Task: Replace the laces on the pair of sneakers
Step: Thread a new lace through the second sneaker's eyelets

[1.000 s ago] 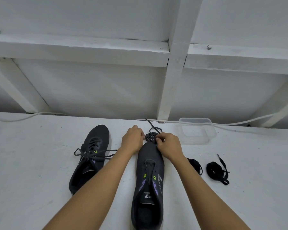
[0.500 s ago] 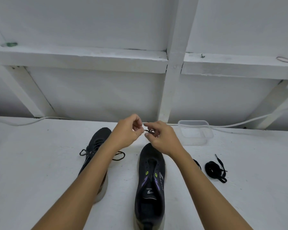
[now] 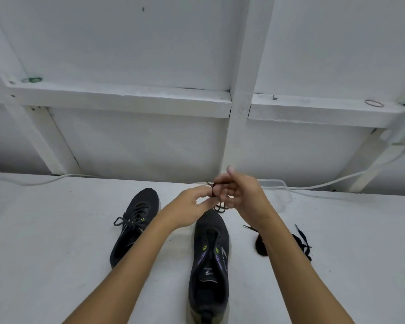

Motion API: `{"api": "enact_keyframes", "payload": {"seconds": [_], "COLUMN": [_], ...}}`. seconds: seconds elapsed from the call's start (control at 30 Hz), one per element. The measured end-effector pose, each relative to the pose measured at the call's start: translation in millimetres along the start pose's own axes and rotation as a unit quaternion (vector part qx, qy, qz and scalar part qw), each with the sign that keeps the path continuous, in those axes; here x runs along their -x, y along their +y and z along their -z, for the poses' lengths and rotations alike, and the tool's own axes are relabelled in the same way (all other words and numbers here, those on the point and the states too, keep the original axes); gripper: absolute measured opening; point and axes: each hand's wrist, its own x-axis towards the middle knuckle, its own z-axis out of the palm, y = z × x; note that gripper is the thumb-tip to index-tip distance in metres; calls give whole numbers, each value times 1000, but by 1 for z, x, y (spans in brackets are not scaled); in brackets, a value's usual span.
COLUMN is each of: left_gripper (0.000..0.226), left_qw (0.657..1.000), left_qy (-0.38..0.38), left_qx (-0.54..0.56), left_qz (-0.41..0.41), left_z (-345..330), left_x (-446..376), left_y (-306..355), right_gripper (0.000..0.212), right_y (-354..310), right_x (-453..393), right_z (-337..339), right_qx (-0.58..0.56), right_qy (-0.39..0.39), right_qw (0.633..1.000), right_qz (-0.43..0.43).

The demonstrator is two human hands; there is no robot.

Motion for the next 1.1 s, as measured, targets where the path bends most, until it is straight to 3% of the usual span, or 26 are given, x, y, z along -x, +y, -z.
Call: {"api": "enact_keyframes", "payload": {"seconds": [0.07,0.13,0.23,0.3,0.33,0.37,0.43,0.47,0.53,0.6,0.63,0.67,0.7,0.77,0.93,1.1], "left_gripper": [18,24,21,26,28,30,32,33,33,32,31,31,31,30,32,33], "left_qw": [1000,999,999,999,1000,1000,999,999,997,995,995,994,994,994,995,996], "left_qy": [23,42,33,16,9,5,5,8,21,40,45,46,46,54,29,7], "left_qx": [19,21,-8,-24,-24,-22,-23,-29,-47,-62,-66,-66,-67,-71,-88,-86], "left_qz": [7,9,18,14,12,12,23,32,48,60,64,69,72,70,23,22], "left_z": [-1,6,18,19,18,17,18,20,27,37,41,42,41,34,5,3], "left_x": [2,4,10,10,9,9,11,13,21,29,33,35,36,33,22,24], "left_y": [6,8,6,8,10,13,13,10,1,-8,-12,-14,-15,-11,7,8], "right_gripper": [54,42,14,21,26,30,33,32,30,32,32,28,23,20,33,31], "right_y": [-8,-12,-11,-4,1,5,12,13,11,9,10,10,12,23,45,42], "right_x": [4,10,14,15,16,16,10,7,6,12,16,19,22,23,26,27], "right_z": [10,26,48,50,47,41,35,35,47,69,78,83,81,64,1,-12], "right_qx": [6,133,429,514,508,454,211,60,-165,-271,-264,-184,-35,207,138,224], "right_qy": [12,20,-19,-62,-67,-48,49,105,226,291,304,325,344,295,103,61], "right_qw": [1000,991,903,853,856,887,975,992,960,917,915,928,937,924,976,973], "right_qz": [-27,-21,-23,-63,-73,-74,-57,-43,-1,31,28,-1,-52,-129,-134,-4]}}
